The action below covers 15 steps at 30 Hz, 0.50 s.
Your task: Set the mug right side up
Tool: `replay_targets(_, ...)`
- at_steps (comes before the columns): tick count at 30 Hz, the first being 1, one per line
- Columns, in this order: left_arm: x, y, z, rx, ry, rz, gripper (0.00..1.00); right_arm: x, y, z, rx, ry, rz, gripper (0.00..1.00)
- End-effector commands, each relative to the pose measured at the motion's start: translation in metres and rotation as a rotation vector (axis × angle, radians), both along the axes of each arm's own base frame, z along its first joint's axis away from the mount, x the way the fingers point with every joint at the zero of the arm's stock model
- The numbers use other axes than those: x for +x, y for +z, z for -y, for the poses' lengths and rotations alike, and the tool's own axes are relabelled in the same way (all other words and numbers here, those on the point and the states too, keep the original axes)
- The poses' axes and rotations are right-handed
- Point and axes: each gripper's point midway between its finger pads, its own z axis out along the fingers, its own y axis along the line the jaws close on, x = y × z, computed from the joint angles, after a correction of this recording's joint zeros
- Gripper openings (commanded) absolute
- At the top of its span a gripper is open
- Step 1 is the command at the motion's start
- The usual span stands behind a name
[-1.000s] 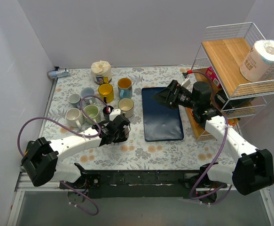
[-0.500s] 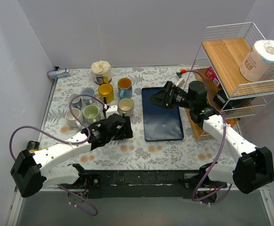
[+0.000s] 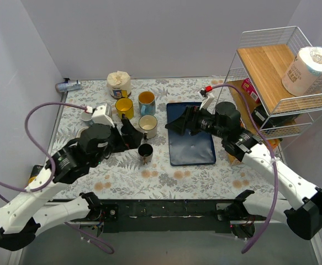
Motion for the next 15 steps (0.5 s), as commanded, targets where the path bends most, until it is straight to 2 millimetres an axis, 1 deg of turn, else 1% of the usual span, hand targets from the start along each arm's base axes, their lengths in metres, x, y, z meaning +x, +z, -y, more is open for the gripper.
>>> replay_targets(1, -0.011, 0.042, -0.034, 0.018, 0.029, 0.1, 0.98, 0.012, 0.044, 0.028, -0.052, -0.158, 0.222, 0.99)
replay_targets(2, -0.012, 0.057, -0.037, -0.004, 0.033, 0.126, 0.98, 0.015, 0.046, 0.033, -0.066, -0.185, 0.244, 0.99)
replay_targets(3, -0.013, 0.061, -0.04, -0.006, 0.037, 0.134, 0.98, 0.013, 0.054, 0.038, -0.058, -0.202, 0.265, 0.99)
replay_targets(6, -0.014, 0.078, -0.048, -0.019, 0.055, 0.172, 0.98, 0.013, 0.067, 0.05, -0.058, -0.249, 0.311, 0.99)
replay_targets(9, -0.014, 0.082, -0.053, -0.013, 0.069, 0.182, 0.98, 0.013, 0.075, 0.058, -0.063, -0.285, 0.331, 0.99)
replay_targets(13, -0.012, 0.079, -0.055, 0.01, 0.081, 0.174, 0.98, 0.012, 0.078, 0.059, -0.062, -0.285, 0.336, 0.98)
replay_targets(15, -0.014, 0.083, -0.054, -0.009, 0.067, 0.194, 0.98, 0.011, 0.079, 0.059, -0.059, -0.283, 0.338, 0.99)
